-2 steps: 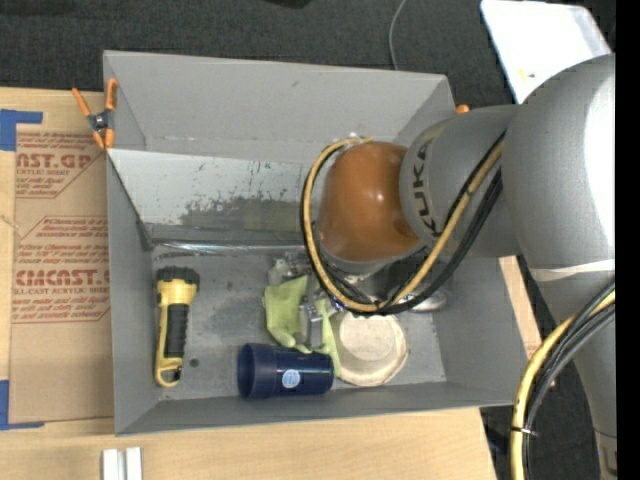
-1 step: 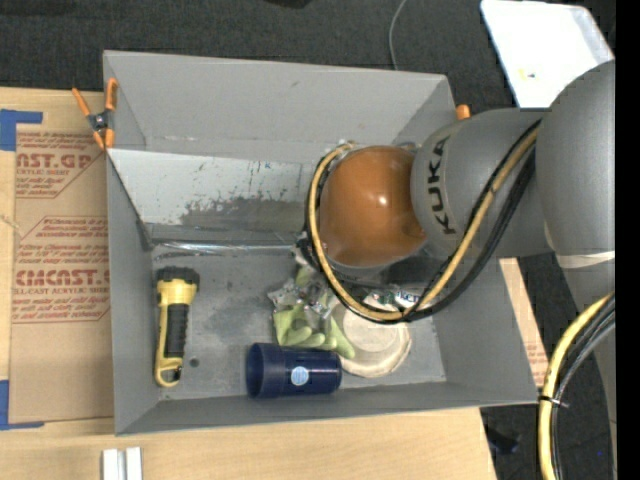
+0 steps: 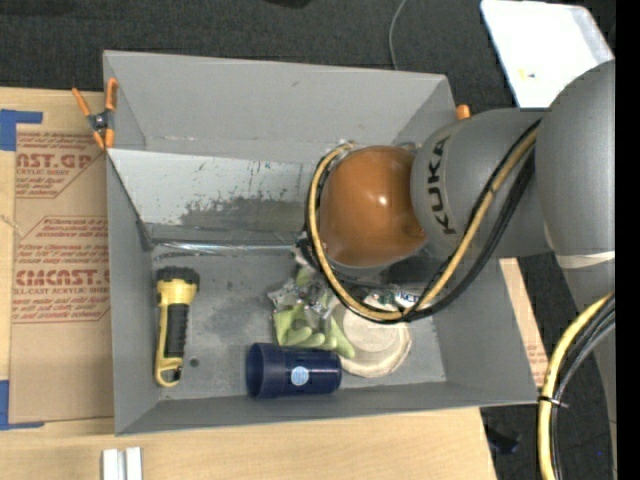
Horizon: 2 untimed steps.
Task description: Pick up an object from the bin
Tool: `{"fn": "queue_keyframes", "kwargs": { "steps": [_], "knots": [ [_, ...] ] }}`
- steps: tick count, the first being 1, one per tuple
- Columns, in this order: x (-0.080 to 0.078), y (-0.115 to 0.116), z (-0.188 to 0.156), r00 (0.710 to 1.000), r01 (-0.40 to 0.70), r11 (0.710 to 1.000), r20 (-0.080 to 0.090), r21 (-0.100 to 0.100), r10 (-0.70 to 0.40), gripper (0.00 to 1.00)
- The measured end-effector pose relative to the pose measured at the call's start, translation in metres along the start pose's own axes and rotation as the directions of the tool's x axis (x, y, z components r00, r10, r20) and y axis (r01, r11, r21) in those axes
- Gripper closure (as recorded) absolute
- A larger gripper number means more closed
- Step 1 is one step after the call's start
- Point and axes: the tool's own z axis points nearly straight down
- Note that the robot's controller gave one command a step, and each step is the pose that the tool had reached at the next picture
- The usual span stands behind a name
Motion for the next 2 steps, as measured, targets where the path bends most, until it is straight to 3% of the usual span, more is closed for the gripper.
{"fn": "queue_keyframes", "kwargs": {
  "steps": [1,2],
  "knots": [
    [-0.003,0.000,-0.062,0.999,0.045,0.999,-0.010,-0.007,-0.045,1.00],
    [0.005,0.008,-0.135,1.000,0.001,1.000,-0.011,-0.009,-0.001,1.00]
  ]
}}
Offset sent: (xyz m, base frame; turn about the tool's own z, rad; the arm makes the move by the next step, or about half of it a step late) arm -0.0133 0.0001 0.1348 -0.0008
